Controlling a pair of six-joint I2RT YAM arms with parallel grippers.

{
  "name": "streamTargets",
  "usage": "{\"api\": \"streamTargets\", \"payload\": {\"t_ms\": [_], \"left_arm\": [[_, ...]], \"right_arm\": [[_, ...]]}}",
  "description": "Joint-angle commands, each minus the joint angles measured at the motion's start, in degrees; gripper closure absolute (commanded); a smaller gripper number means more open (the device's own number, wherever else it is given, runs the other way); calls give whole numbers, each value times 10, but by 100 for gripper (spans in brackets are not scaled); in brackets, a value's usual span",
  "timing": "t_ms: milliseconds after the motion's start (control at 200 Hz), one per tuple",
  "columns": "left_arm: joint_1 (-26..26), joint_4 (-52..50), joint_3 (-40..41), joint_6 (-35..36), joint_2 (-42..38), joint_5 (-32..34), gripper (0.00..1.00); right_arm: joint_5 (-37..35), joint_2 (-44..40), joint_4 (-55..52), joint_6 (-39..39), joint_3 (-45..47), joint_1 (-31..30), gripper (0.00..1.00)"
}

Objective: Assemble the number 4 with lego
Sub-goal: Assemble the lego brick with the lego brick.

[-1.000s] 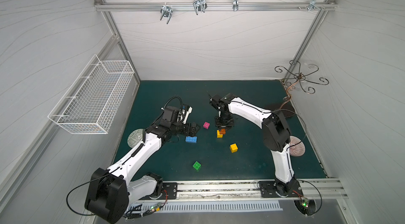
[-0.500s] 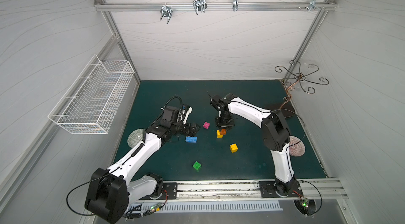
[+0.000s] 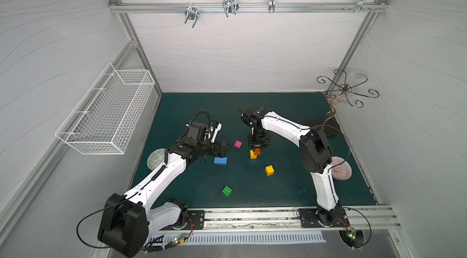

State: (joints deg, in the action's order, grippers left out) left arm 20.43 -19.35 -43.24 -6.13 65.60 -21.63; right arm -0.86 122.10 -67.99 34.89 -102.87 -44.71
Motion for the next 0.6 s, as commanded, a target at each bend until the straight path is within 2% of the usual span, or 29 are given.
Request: {"api": "streamTargets", "payload": {"t_ms": [0, 595], "left_arm": [[3, 5, -7, 13, 1, 0, 10], [3, 5, -10, 15, 8, 2, 10]], "right_arm": [[-22, 40, -5, -6, 13, -5, 80], [-16, 48, 30, 0, 54, -13, 81]]}}
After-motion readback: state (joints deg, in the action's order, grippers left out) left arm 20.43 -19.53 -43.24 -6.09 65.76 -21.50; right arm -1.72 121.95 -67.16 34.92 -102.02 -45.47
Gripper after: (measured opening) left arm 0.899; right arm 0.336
